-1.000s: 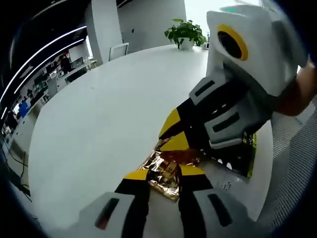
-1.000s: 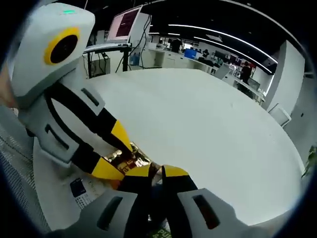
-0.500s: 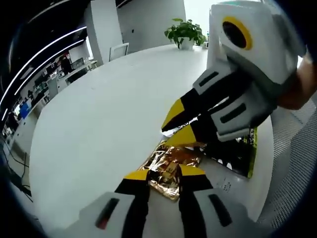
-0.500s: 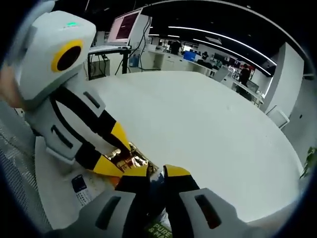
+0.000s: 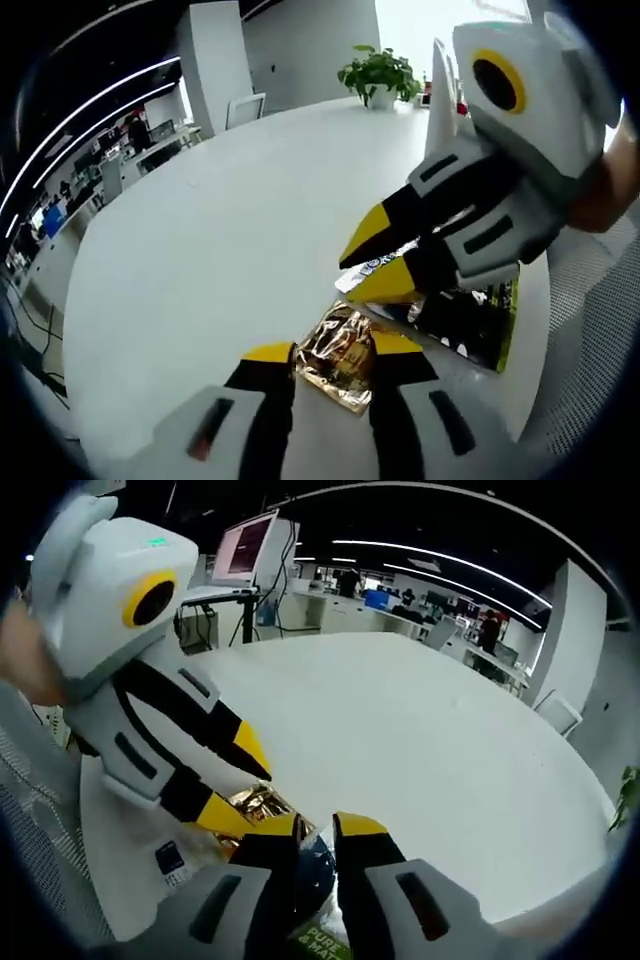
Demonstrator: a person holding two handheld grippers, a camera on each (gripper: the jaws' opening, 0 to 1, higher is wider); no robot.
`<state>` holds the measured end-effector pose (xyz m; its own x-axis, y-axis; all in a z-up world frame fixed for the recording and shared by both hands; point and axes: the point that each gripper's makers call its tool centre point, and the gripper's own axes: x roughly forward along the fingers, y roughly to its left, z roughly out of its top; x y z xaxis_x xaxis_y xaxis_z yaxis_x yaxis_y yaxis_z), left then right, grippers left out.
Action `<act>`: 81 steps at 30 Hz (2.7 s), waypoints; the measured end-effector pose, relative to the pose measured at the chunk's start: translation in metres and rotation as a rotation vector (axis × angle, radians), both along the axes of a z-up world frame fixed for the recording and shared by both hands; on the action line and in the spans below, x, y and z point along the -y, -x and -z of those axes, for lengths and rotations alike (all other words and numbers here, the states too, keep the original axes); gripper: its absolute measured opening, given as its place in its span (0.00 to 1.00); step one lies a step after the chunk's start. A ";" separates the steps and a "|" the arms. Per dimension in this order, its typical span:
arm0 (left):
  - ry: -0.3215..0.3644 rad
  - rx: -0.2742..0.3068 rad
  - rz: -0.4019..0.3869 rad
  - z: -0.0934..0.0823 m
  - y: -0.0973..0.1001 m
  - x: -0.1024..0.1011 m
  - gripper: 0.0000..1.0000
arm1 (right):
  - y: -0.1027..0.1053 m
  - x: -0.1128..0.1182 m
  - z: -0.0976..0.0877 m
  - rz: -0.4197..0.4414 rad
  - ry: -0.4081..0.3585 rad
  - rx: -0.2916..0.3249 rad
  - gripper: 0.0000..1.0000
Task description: Arrange the skincare products in the storage area until every visible bottle or jar stands upright without overlapping.
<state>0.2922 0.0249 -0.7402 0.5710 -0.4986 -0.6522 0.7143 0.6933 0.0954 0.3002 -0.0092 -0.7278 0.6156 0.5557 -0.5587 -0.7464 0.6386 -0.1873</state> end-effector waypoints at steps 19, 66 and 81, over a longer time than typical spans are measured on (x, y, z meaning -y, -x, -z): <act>0.021 0.039 -0.098 -0.037 0.023 -0.012 0.59 | 0.039 0.008 -0.040 -0.061 -0.064 0.063 0.41; 0.238 0.048 -0.323 -0.089 0.109 -0.053 0.99 | 0.100 0.190 -0.104 0.397 -0.357 0.056 0.99; 0.234 0.044 -0.326 -0.087 0.109 -0.054 0.99 | 0.102 0.189 -0.099 0.397 -0.345 0.038 0.99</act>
